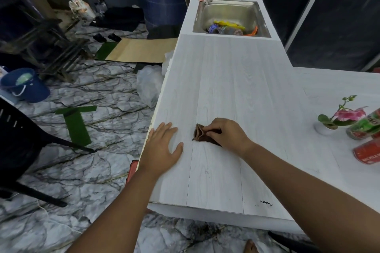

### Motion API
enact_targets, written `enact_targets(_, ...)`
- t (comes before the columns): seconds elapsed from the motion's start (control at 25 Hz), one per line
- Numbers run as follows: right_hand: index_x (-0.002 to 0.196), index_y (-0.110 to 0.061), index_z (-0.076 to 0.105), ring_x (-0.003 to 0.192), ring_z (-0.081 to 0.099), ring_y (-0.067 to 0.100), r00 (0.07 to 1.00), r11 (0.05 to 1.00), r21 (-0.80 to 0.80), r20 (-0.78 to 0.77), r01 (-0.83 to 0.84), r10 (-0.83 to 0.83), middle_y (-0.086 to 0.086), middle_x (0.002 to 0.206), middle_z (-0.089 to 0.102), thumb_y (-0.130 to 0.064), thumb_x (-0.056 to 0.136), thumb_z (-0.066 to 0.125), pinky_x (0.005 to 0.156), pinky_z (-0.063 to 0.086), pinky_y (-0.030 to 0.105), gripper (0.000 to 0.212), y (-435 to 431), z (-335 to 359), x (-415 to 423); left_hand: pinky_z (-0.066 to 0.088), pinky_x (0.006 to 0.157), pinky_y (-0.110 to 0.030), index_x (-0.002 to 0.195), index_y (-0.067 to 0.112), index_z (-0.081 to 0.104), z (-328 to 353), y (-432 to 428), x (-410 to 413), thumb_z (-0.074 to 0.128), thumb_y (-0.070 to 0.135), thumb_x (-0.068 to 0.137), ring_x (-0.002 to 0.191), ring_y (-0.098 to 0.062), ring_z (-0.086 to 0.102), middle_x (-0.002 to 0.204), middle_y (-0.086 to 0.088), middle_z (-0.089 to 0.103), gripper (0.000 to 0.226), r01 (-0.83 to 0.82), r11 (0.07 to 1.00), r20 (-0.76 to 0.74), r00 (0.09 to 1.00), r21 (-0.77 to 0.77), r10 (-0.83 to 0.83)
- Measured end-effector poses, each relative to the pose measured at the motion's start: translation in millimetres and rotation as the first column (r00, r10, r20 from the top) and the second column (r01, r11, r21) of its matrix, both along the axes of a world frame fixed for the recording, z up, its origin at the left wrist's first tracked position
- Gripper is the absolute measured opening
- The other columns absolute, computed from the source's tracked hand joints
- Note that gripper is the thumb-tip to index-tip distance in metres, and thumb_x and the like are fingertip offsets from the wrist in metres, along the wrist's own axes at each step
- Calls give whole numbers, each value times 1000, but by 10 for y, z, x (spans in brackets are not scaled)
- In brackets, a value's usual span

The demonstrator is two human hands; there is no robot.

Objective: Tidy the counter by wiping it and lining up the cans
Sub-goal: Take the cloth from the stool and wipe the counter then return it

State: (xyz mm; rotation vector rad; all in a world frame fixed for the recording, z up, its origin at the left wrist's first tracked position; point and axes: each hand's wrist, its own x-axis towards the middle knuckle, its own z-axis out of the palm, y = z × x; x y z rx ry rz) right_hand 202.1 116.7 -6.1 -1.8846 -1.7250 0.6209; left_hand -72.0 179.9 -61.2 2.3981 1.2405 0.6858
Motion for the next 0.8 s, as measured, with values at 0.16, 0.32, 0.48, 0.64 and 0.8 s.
enact_targets(0.16,118,-26,85,96,67,5,999,999,25,-11,-44,45,-13,101,74,-17,96,80,90,53,20,24,-510,-37,-238,16,135,-47,147,16,63,57,-13,-37,72,29,101,159,-21,37,160,-3,54,48,-2,997,92,996,-76,9)
enact_targets(0.32,120,-26,84,97,61,3,996,996,20,-7,-83,83,-13,103,74,-18,97,79,90,47,15,25,-905,-74,-479,15,135,-46,149,15,62,95,-90,-90,69,27,103,159,-20,36,163,-4,52,48,32,995,67,997,-92,-25)
enact_targets(0.48,122,-26,83,102,64,6,993,992,46,-4,-118,119,-9,108,77,-18,98,79,93,47,16,26,-1276,-82,-649,16,135,-42,159,22,52,6,-417,-181,56,43,108,163,-13,26,171,4,40,55,8,1000,-31,999,-27,-9)
enact_targets(0.64,122,-26,84,103,65,7,988,986,64,-19,-153,155,-9,107,78,-20,98,78,92,51,17,25,-1618,-108,-798,17,135,-42,158,25,52,-49,-571,-291,49,52,107,163,-12,25,171,7,39,58,5,1000,-51,999,-5,-5)
enact_targets(0.8,120,-26,84,104,65,4,978,983,5,-106,-182,181,-9,108,78,-17,98,78,95,50,17,24,-1683,-77,-828,16,135,-40,155,23,57,16,-564,-269,61,45,106,162,-13,29,169,5,43,53,-8,1000,-36,999,-24,7)
